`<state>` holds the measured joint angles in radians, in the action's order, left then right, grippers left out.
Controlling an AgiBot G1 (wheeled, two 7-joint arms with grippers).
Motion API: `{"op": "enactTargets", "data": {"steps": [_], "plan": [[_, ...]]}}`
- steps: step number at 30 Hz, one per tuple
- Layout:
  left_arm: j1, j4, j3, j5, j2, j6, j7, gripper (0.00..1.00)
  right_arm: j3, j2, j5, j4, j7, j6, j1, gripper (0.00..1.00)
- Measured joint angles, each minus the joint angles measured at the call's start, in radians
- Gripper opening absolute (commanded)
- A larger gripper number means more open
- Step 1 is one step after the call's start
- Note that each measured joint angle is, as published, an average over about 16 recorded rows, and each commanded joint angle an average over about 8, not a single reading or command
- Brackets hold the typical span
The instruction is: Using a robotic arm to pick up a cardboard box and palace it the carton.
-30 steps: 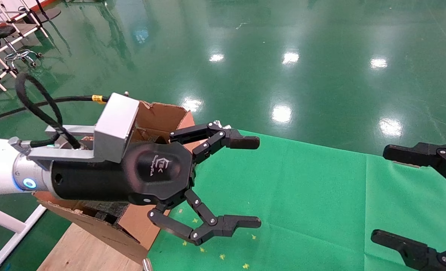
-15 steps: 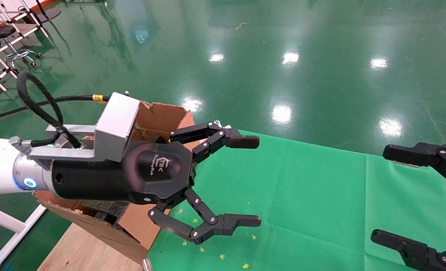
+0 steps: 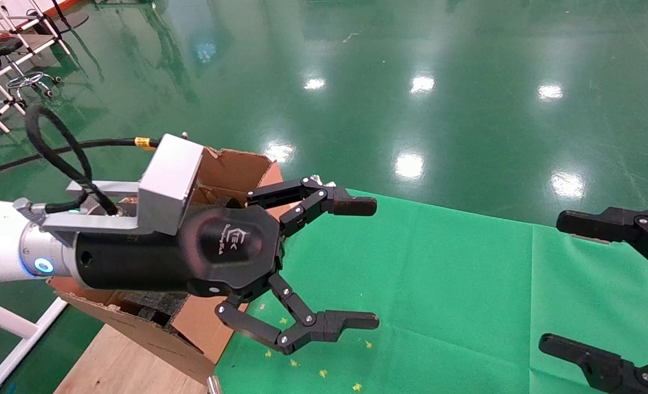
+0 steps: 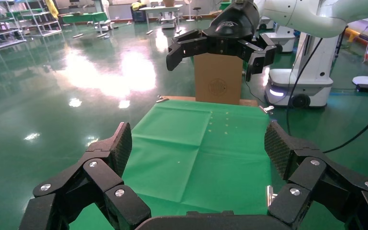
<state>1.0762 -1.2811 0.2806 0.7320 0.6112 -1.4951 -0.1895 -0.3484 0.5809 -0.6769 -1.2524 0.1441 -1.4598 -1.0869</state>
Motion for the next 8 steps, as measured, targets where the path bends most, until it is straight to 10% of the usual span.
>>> {"op": "enactTargets", "data": {"steps": [8], "plan": [[0.000, 0.000, 0.000, 0.000, 0.000, 0.000, 0.000, 1.00, 0.000, 0.000, 0.000, 0.000, 0.000, 0.000, 0.000, 1.00]]}}
